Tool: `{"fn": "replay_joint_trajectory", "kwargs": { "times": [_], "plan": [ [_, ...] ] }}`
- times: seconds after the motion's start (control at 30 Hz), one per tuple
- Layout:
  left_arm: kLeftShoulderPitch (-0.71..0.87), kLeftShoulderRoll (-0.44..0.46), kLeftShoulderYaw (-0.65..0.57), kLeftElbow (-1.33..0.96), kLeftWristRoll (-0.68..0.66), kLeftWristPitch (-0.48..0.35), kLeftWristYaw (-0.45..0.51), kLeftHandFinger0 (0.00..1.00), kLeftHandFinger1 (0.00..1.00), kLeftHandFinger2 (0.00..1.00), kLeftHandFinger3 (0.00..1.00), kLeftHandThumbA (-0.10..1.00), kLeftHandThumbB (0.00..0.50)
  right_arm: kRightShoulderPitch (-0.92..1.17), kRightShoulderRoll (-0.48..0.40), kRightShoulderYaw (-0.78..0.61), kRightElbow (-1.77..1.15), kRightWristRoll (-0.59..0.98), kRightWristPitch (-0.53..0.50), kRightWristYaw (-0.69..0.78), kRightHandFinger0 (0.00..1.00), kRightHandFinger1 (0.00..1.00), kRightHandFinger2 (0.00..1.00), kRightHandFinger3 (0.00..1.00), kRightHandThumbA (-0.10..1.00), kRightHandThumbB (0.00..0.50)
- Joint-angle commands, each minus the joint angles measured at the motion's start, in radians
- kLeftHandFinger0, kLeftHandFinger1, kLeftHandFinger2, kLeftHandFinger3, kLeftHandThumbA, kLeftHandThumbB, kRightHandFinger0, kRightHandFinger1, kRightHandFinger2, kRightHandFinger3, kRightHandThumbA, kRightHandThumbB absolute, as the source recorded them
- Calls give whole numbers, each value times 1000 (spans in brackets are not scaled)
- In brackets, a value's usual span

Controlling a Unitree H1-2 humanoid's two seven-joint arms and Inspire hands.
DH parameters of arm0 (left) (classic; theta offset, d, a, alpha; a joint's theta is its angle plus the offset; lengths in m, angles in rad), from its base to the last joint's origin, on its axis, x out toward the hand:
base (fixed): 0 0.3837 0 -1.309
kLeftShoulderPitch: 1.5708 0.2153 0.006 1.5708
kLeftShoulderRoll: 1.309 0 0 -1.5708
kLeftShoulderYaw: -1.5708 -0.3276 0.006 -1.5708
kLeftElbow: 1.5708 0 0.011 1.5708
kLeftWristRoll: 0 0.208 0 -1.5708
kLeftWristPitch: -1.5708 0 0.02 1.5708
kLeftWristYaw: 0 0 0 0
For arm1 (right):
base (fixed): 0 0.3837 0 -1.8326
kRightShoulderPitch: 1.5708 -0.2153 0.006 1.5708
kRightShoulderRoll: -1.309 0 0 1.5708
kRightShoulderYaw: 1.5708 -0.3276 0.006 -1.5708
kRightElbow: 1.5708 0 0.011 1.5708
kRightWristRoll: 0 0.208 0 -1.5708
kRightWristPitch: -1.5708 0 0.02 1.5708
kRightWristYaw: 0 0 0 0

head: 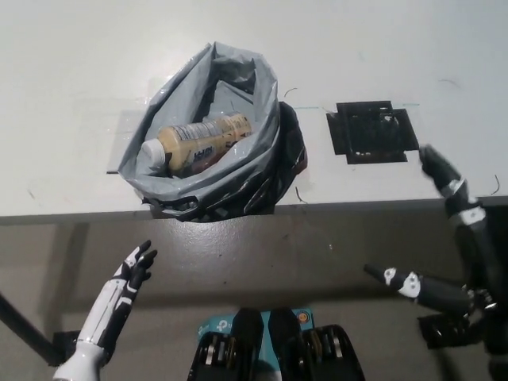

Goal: Use the right hand to pick up a bottle of protein shake and place it into a plastic bag on the left side

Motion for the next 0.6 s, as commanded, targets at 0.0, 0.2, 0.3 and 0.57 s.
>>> {"fn": "replay_joint_trajectory", "kwargs": {
  "times": [0.0,0.2,0.3,0.57],
  "plan": [
    [-11,13,15,-42,-30,-30,-12,1000,1000,1000,1000,1000,147,14,56,13,124,73,-143,-30,1000,1000,1000,1000,922,345],
    [0,13,33,-65,-76,14,-17,1000,1000,1000,1000,1000,137,41,80,9,322,72,-167,-25,1000,1000,1000,1000,847,286],
    [-30,10,37,-44,-88,5,-21,1000,1000,1000,1000,1000,132,16,68,-4,377,86,-163,-20,1000,1000,1000,1000,838,254],
    [-39,13,45,-54,-93,20,-19,1000,1000,1000,1000,1000,119,1,50,18,425,54,-135,-10,1000,1000,1000,1000,846,267]
  ]
}}
